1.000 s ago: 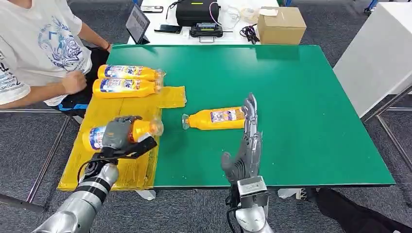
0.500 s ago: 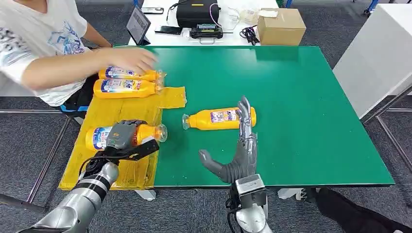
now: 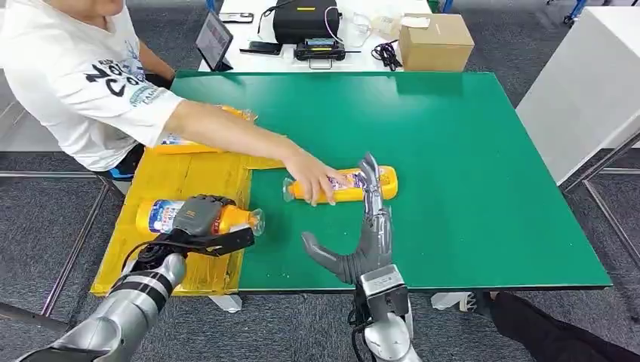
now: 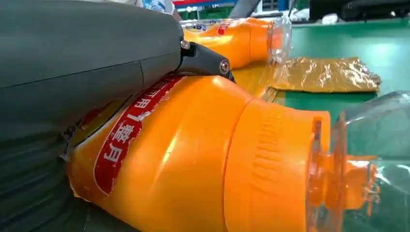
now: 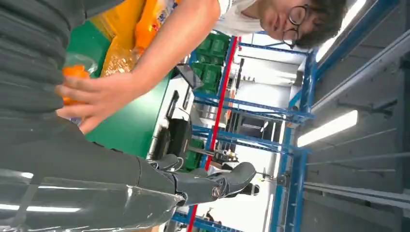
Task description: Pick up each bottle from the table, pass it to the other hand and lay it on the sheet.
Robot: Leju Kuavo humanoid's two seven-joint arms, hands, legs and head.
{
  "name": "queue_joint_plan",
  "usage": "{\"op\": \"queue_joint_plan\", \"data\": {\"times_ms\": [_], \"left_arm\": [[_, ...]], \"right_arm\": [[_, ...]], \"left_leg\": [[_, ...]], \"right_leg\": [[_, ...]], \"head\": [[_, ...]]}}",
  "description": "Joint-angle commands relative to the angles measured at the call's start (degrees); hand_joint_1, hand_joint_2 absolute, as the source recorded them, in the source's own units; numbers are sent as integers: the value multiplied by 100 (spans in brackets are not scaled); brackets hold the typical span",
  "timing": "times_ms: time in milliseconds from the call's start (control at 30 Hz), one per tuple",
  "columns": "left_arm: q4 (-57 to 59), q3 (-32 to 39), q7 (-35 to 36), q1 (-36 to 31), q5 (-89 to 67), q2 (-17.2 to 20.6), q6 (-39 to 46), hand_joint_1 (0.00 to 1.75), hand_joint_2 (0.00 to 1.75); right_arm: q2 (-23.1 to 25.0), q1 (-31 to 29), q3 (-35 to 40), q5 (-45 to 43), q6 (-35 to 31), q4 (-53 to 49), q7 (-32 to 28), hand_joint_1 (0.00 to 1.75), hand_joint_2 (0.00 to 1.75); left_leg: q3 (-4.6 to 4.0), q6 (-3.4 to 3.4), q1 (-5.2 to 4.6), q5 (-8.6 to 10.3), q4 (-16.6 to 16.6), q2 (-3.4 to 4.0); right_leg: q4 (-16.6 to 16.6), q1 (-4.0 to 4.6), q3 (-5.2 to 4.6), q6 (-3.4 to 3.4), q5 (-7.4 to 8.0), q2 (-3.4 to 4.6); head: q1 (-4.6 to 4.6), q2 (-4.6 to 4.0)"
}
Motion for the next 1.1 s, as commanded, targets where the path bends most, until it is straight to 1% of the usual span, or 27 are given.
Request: {"op": "queue_joint_plan", "data": {"times_ms": [33,67,100,133,167,200,233,267,333,433,467,500,533,567,633,667,700,733,767,800,833,867,900,967,1000,1067,1100], "left_arm": [[650,-255,53,57,46,171,-336,175,175],[674,-201,39,57,120,175,-566,173,175],[670,-183,70,74,138,190,-642,161,175],[702,-189,66,73,141,207,-732,113,175],[714,-188,82,88,147,229,-817,31,175],[719,-176,86,97,166,237,-861,31,175],[715,-176,80,114,169,243,-850,31,175],[769,-201,113,102,150,259,-980,0,175],[772,-99,110,145,282,253,-1101,0,175],[765,250,-8,205,750,220,-1463,0,175],[779,368,-33,212,919,223,-1629,0,175],[802,464,-13,220,1079,244,-1873,0,175],[795,465,-14,236,1121,264,-1969,0,175],[821,484,-22,264,1204,305,-2149,0,0],[849,567,-57,289,1359,322,-2305,0,0],[868,650,-113,313,1521,352,-2508,0,0],[887,730,-161,321,1644,367,-2650,0,0],[885,803,-197,326,1764,391,-2771,0,0],[892,958,-263,322,1992,399,-2939,0,0],[899,1306,-337,303,2403,371,-3164,0,0],[885,1312,-334,299,2415,378,-3176,0,0],[833,1473,-369,298,2651,355,-3321,0,0],[824,1476,-366,291,2660,357,-3330,0,0],[776,1575,-385,285,2825,329,-3413,0,0],[721,1921,-461,272,3326,274,-3664,0,0],[571,2013,-606,291,3647,237,-3787,0,0],[432,2134,-789,315,4059,193,-3899,0,0]], "right_arm": [[-19,-219,-147,-32,53,468,13,0,175],[-18,-219,-149,-41,91,475,24,0,175],[-15,-231,-150,-156,224,507,84,0,175],[-4,-230,-172,-182,237,517,94,0,175],[7,-237,-184,-182,235,550,93,0,175],[11,-246,-184,-203,268,574,99,0,175],[10,-249,-191,-207,272,587,99,0,175],[16,-258,-202,-241,313,617,106,0,175],[30,-272,-213,-231,324,668,110,0,175],[34,-312,-186,-220,341,767,126,0,175],[33,-340,-170,-245,394,826,171,0,175],[41,-375,-184,-378,552,911,260,0,175],[63,-388,-210,-413,572,954,264,0,175],[83,-427,-248,-496,630,1050,279,0,175],[92,-453,-271,-540,657,1115,283,0,175],[90,-485,-282,-549,671,1183,285,0,175],[94,-499,-282,-548,671,1221,288,0,175],[96,-516,-281,-552,666,1265,288,0,175],[95,-532,-275,-556,663,1301,288,0,175],[98,-537,-268,-556,662,1338,286,0,175],[99,-536,-264,-558,662,1350,284,0,175],[97,-548,-253,-560,666,1384,282,0,175],[97,-546,-251,-560,666,1387,282,0,175],[93,-544,-245,-560,665,1390,283,0,175],[93,-552,-238,-563,655,1421,297,0,175],[92,-551,-225,-564,638,1453,300,0,175],[89,-548,-207,-561,614,1474,299,0,175]], "left_leg": [[40,-8,1,-10,-11,24],[45,-10,3,-12,-14,31],[42,-9,1,-11,-12,27],[40,-8,0,-9,-13,25],[42,-7,0,-9,-13,25],[54,-10,2,-11,-18,35],[52,-8,0,-10,-15,30],[58,-11,3,-12,-18,38],[57,-8,-1,-11,-16,29],[62,-7,-1,-9,-18,25],[66,-9,0,-11,-20,35],[60,-6,-3,-10,-16,29],[70,-9,1,-14,-21,46],[71,-8,-1,-13,-22,41],[78,-8,-3,-12,-25,36],[87,-11,-2,-14,-29,48],[89,-13,-3,-17,-25,37],[98,-16,-1,-18,-29,52],[100,-20,-3,-24,-28,46],[106,-24,-3,-27,-25,33],[115,-30,-3,-28,-32,45],[126,-28,-3,-37,-28,38],[134,-31,0,-34,-36,52],[139,-28,-2,-35,-31,36],[138,-30,1,-31,-35,43],[140,-27,-2,-36,-27,28],[135,-29,1,-34,-30,41]], "right_leg": [[-10,2,34,-10,-2,21],[-12,4,37,-13,0,26],[-9,2,34,-11,-1,23],[-11,1,34,-9,1,22],[-11,0,35,-8,1,22],[-16,3,44,-13,2,31],[-12,1,45,-10,1,27],[-15,4,48,-14,2,34],[-12,0,47,-10,0,27],[-14,0,55,-9,0,23],[-17,1,57,-12,1,32],[-10,-3,52,-7,0,27],[-17,2,59,-12,3,43],[-15,0,59,-10,2,39],[-18,-2,68,-10,1,35],[-23,-1,74,-14,4,45],[-16,-3,77,-11,0,36],[-21,0,83,-18,2,49],[-17,-2,89,-22,-5,44],[-12,-2,100,-26,-14,31],[-19,-1,106,-33,-10,42],[-16,-1,119,-32,-16,37],[-24,2,122,-38,-9,49],[-16,0,130,-37,-16,34],[-21,3,126,-40,-11,40],[-11,-1,131,-35,-21,27],[-17,3,124,-38,-14,38]], "head": [[0,0],[2,0],[2,0],[2,0],[0,0],[2,0],[0,0],[2,0],[0,0],[2,0],[2,0],[2,0],[2,0],[0,0],[2,0],[0,0],[2,0],[-2,0],[0,0],[2,0],[2,0],[0,0],[2,0],[2,0],[2,0],[2,0],[2,0]]}}
